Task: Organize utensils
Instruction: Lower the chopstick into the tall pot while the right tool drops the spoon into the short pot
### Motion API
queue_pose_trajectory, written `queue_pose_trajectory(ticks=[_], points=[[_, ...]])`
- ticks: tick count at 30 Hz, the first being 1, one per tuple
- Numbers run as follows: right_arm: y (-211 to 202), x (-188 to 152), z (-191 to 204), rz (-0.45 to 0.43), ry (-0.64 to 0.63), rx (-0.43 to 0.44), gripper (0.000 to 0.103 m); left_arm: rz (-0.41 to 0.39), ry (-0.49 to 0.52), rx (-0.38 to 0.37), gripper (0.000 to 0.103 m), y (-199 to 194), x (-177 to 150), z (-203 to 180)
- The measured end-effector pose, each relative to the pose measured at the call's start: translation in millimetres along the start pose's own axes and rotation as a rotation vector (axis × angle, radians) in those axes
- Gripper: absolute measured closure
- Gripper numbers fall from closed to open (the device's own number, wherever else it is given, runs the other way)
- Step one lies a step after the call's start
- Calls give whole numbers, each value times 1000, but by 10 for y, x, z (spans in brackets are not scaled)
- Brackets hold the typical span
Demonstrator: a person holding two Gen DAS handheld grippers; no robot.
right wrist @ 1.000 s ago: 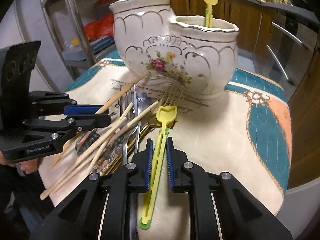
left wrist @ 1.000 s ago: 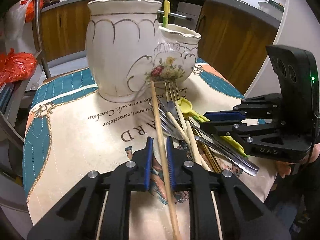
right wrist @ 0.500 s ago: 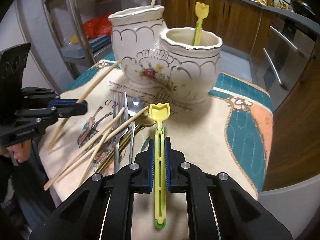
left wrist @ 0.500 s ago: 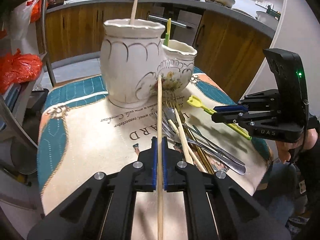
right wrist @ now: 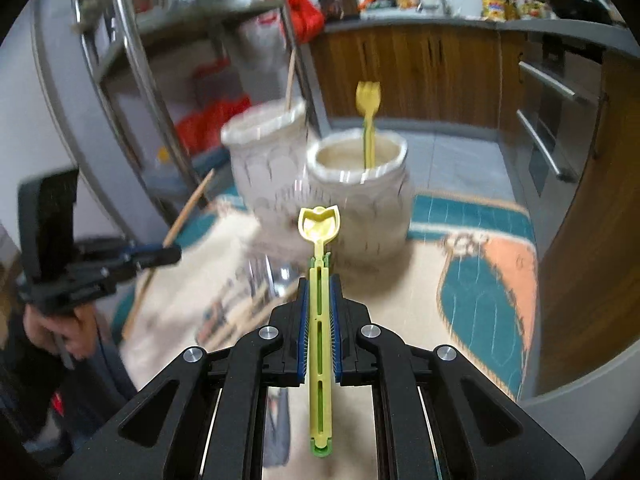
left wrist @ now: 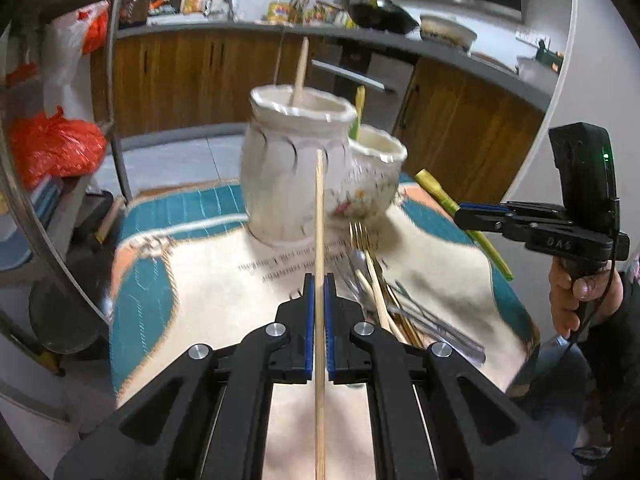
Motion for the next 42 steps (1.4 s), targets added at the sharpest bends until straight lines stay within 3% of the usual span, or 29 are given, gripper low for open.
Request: queue_pose_trajectory(ticks=[6, 14, 21, 34, 42], points=[[-143, 347, -39, -145, 77, 103, 93, -121, -11, 45, 99, -167, 289, 115], [-47, 739, -33, -245, 104, 182, 93, -301, -33, 56, 99, -265, 866, 331], [151, 994, -40, -312, 108, 225, 93, -378, -17, 56, 99, -139, 1266, 378], [470, 1155, -93, -389, 124, 206, 93, -542, -96, 47, 99, 143, 1676, 646], [542, 1117, -15, -438, 47, 155, 93, -552, -104, 80, 99, 375, 1701, 722]])
Point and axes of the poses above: each gripper's, at about its wrist camera, not at the fingertips, and y roughly the way its jaws point, z to its left, x to its top, the point moved 5 cm from there along y, roughly the way its jaws point, and after that the axes turned 15 degrees about y, right-handed, at the moved point
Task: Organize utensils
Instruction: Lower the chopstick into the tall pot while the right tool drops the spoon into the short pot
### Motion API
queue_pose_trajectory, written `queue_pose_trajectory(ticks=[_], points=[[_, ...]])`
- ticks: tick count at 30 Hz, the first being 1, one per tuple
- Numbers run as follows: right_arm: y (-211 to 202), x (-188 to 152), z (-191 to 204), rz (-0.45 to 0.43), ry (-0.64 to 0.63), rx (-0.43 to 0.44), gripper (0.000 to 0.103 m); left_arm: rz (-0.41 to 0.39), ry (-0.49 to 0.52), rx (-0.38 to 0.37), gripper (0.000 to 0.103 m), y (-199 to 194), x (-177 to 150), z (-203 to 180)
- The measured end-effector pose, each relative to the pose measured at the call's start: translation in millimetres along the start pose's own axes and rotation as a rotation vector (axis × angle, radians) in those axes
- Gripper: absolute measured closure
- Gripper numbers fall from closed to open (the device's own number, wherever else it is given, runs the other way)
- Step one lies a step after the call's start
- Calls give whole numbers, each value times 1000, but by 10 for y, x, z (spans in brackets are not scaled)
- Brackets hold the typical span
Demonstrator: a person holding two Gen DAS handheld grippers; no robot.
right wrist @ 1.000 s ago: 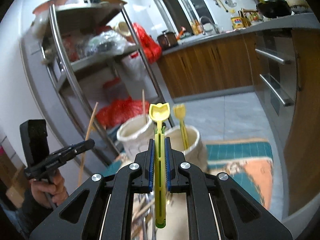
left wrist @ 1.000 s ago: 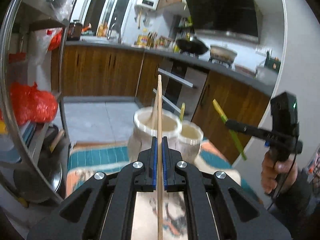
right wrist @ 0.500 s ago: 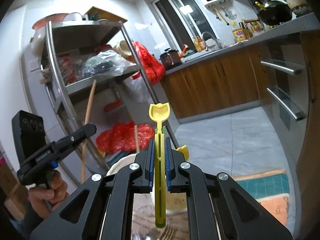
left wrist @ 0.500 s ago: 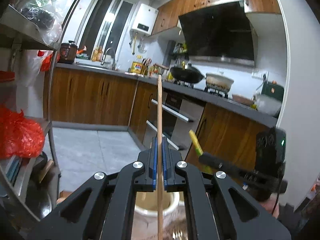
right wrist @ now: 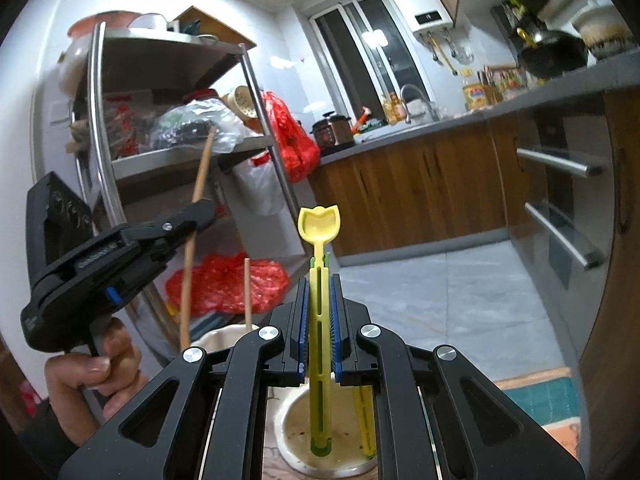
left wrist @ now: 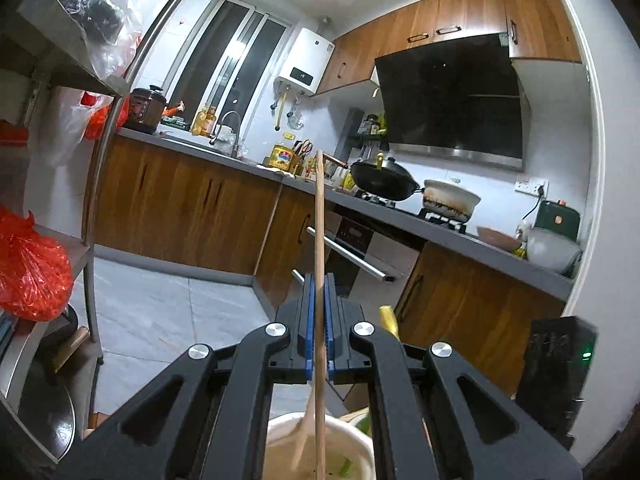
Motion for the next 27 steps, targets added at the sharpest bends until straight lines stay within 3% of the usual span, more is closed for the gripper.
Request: queue_pose_trajectory(ticks=[16, 27], points=[[31, -221, 40, -1, -113, -32, 93, 65, 49, 6, 99, -12, -367, -37], [-40, -301, -20, 38, -112, -49, 92, 147, 96, -24, 99, -165, -481, -191]])
Point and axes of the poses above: each gripper's, at about its wrist camera, not at the fingertips, and y roughly the way its jaws point, z to its left, x to its top, the point moved 5 cm from there along y, roughly the way its jaws point, and after that the axes turned 15 degrees about y, right-handed, at the moved point
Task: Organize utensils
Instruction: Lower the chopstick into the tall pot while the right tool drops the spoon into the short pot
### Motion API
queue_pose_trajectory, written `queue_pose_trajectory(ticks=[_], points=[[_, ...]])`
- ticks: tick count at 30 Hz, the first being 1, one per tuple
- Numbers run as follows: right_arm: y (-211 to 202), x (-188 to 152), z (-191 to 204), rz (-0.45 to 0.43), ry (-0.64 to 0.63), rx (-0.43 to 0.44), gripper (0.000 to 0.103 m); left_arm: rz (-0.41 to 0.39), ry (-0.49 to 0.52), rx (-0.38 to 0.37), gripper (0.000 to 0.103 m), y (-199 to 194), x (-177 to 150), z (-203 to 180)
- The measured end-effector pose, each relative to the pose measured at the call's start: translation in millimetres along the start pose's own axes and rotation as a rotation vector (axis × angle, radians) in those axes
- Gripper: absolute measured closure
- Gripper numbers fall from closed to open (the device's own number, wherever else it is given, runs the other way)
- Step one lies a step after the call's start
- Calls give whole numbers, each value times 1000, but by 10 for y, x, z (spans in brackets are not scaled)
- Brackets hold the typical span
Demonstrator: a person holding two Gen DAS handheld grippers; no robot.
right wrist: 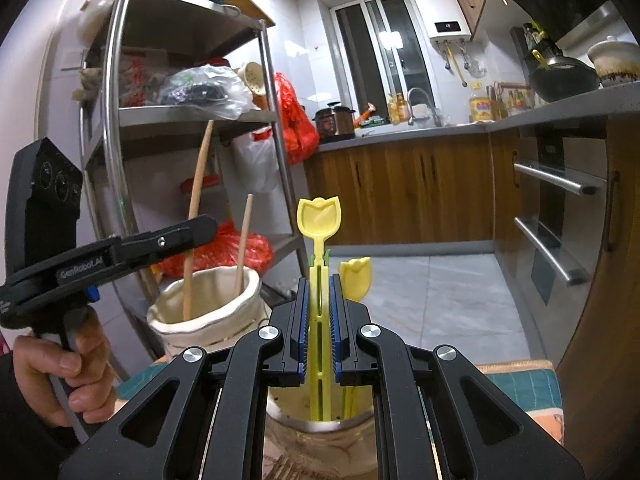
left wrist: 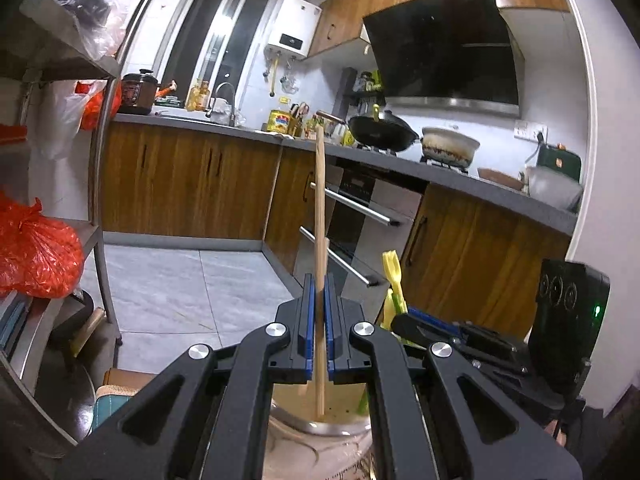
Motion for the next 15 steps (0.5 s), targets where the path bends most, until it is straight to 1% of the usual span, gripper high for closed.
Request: queue_pose_trajectory(ticks=[7, 15], points=[[12, -53, -37, 47, 11, -40, 92, 44, 29, -3, 99, 10, -44, -83], [-24, -112, -60, 102, 2, -86, 92, 118, 65, -1, 99, 53, -105, -151]])
Point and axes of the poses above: each gripper's, at about its wrist camera, not at the fingertips, and y roughly the way its jaws point, z to its left, x to its top, the point moved 5 cm from there along y, roughly the way its jaws point, and after that the axes turned 15 degrees about y, right-handed, at the moved point
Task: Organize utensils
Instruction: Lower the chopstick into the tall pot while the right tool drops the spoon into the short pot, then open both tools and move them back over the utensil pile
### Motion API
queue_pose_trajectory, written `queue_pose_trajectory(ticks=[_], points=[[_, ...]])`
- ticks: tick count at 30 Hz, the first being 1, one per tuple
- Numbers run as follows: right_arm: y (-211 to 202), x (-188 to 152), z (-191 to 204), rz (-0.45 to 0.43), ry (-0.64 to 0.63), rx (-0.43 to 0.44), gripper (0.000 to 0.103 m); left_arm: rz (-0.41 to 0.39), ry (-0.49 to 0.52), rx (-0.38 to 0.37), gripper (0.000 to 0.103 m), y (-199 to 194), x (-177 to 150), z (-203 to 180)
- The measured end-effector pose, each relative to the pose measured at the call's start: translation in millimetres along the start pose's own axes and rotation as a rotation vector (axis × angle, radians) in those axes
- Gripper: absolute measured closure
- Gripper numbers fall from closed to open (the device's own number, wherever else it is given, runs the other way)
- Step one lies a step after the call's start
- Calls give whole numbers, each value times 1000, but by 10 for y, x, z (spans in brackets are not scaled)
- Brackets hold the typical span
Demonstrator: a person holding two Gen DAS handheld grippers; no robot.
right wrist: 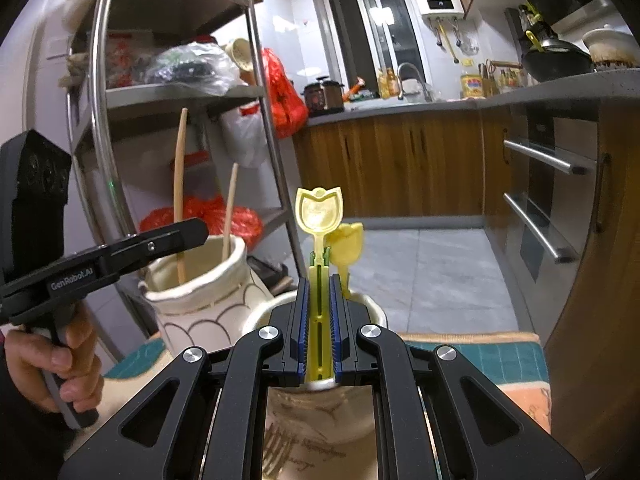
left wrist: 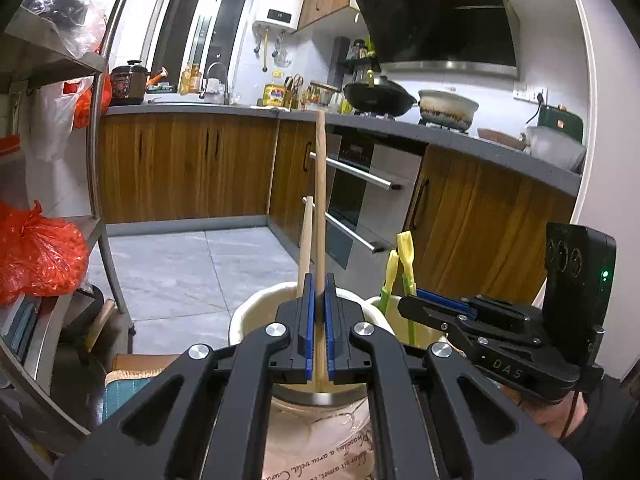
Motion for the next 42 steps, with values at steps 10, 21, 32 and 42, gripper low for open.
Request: queue_pose_trajectory(ticks=[10, 21, 32, 42], points=[[84, -37, -23, 43, -21, -61, 92, 38, 9, 3, 99, 87, -32, -32], [25, 12, -65, 17, -11, -68, 83, 15, 12, 23, 83, 38, 7, -1], [-148, 87, -69, -17, -16, -51, 73, -34, 16, 32, 62, -148, 76, 18], [-310, 68, -54, -10, -42, -36, 71, -54, 12, 48, 60, -415, 50, 65]])
Point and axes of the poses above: each gripper's, at about its wrist camera, not at the fingertips, and y roughly the way its jaws point, z to its left, x to its top, the point moved 5 cm from there along y, roughly the way its jaws point, and after that the axes turned 15 degrees about y, right-handed, at the moved point
